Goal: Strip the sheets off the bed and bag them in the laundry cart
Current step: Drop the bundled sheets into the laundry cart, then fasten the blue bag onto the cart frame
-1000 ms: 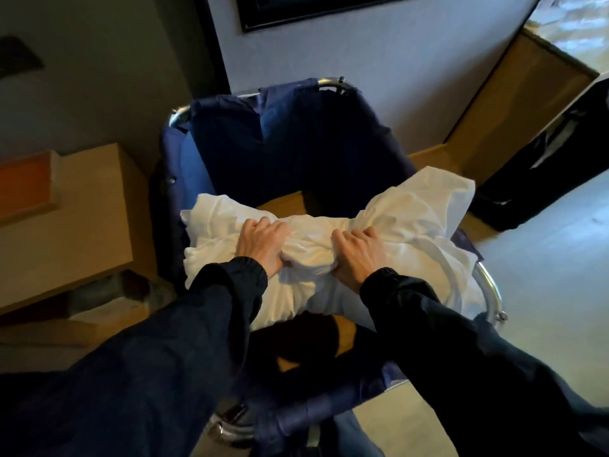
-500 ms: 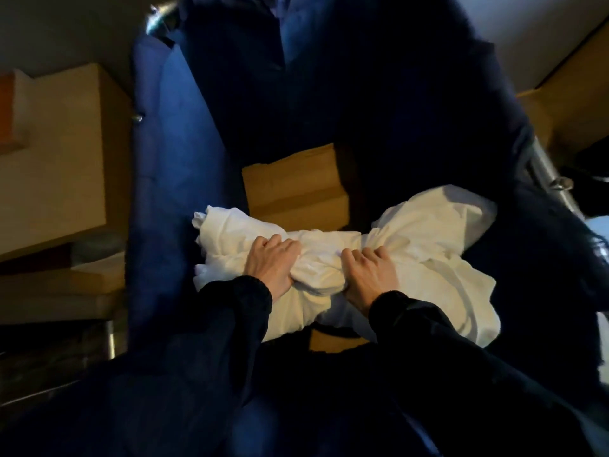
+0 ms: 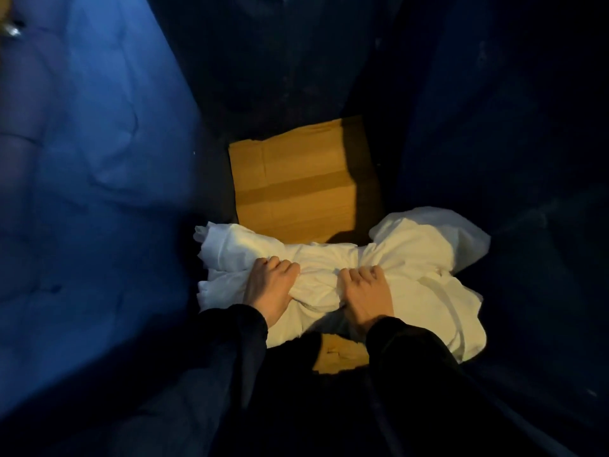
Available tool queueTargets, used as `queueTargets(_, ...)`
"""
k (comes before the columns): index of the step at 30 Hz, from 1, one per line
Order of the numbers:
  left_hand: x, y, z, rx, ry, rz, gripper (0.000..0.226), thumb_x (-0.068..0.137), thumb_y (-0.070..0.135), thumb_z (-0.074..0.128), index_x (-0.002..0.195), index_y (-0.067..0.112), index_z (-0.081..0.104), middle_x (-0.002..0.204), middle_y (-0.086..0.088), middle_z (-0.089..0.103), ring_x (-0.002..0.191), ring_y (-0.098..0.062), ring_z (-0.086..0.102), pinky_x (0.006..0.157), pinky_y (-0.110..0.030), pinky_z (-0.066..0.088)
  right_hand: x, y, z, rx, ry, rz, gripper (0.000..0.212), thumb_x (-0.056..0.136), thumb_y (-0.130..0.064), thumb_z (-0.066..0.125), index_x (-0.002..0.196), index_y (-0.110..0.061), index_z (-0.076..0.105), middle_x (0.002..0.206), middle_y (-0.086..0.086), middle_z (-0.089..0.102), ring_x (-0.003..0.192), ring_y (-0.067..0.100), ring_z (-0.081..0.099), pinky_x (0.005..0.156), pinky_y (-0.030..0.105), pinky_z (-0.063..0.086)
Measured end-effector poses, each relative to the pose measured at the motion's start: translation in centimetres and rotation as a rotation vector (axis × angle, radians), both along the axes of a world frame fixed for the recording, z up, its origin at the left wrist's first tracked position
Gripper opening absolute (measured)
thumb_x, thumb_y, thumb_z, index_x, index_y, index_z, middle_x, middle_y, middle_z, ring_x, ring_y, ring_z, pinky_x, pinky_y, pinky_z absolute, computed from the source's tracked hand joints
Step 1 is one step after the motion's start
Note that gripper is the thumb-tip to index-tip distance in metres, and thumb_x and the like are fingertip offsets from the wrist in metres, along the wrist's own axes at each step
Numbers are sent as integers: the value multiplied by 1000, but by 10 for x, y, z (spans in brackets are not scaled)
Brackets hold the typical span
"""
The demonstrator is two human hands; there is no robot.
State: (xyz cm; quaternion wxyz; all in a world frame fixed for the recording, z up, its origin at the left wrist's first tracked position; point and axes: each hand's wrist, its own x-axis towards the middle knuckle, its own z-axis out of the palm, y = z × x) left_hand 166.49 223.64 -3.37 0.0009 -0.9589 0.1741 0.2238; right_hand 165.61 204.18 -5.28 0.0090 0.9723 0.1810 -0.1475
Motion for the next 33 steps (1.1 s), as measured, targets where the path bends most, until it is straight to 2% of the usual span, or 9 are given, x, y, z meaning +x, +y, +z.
queueTargets(2, 0, 8, -10, -21, 46, -11, 40, 78, 29, 72, 114, 17, 61, 117, -4, 65, 109, -26, 59, 90, -41, 41, 3, 6, -10, -16, 31, -9, 43, 48, -25, 84, 83, -12, 62, 72, 8, 64, 69, 29, 62, 70, 38, 44)
queueTargets(4, -3, 10, -15, 15, 111, -23, 51, 94, 36, 51, 141, 18, 40, 151, -5, 38, 137, -23, 35, 109, -40, 26, 1, 12, -13, -35, 77, -5, 47, 58, -21, 80, 101, -10, 63, 88, 11, 67, 84, 31, 64, 79, 43, 45)
queueTargets(6, -7, 8, -8, 24, 173, 13, 55, 99, 36, 41, 149, 21, 24, 160, -3, 17, 145, -21, 18, 115, -38, 15, -4, 16, -8, -42, 132, -14, 60, 62, -18, 76, 118, -8, 58, 107, 15, 65, 100, 33, 61, 87, 46, 45)
queueTargets(8, -12, 1, 4, -33, 203, 60, 54, 100, 34, 40, 150, 22, 23, 160, -2, 13, 146, -20, 16, 116, -37, 14, -9, 18, 3, -30, 159, -32, 63, 68, -16, 71, 127, -9, 51, 118, 15, 61, 111, 33, 56, 94, 47, 41)
queueTargets(11, -22, -5, 25, -107, 198, 127, 51, 99, 32, 40, 148, 22, 29, 158, -2, 21, 142, -21, 24, 115, -38, 19, -17, 18, 26, -15, 231, -46, 55, 83, -19, 59, 134, -12, 42, 128, 11, 54, 121, 31, 49, 100, 44, 33)
queueTargets(15, -43, -7, 56, -150, 158, 160, 42, 99, 30, 39, 140, 20, 40, 146, -3, 39, 132, -23, 36, 107, -37, 28, -29, 12, 66, -31, 369, -109, 47, 91, -24, 51, 134, -13, 36, 128, 10, 53, 118, 31, 51, 96, 42, 35)
queueTargets(18, -56, -6, 80, -158, 152, 159, 39, 98, 30, 38, 135, 20, 43, 140, -1, 44, 127, -22, 40, 103, -36, 31, -37, 15, 98, -4, 441, -144, 43, 93, -24, 48, 133, -12, 36, 126, 11, 54, 115, 32, 53, 93, 41, 38)
queueTargets(26, -85, -11, 150, -232, 131, 170, 42, 97, 32, 41, 137, 19, 44, 140, -1, 45, 128, -22, 39, 105, -37, 30, -79, 33, 179, 151, 376, -180, 42, 95, -25, 46, 135, -13, 39, 124, 10, 58, 109, 31, 57, 88, 38, 43)
queueTargets(33, -105, -50, 202, -276, 79, 126, 41, 97, 32, 42, 136, 19, 46, 139, 0, 46, 129, -21, 39, 104, -38, 31, -102, -7, 240, 196, 319, -280, 43, 96, -27, 46, 137, -15, 39, 127, 10, 57, 111, 32, 56, 90, 40, 44)
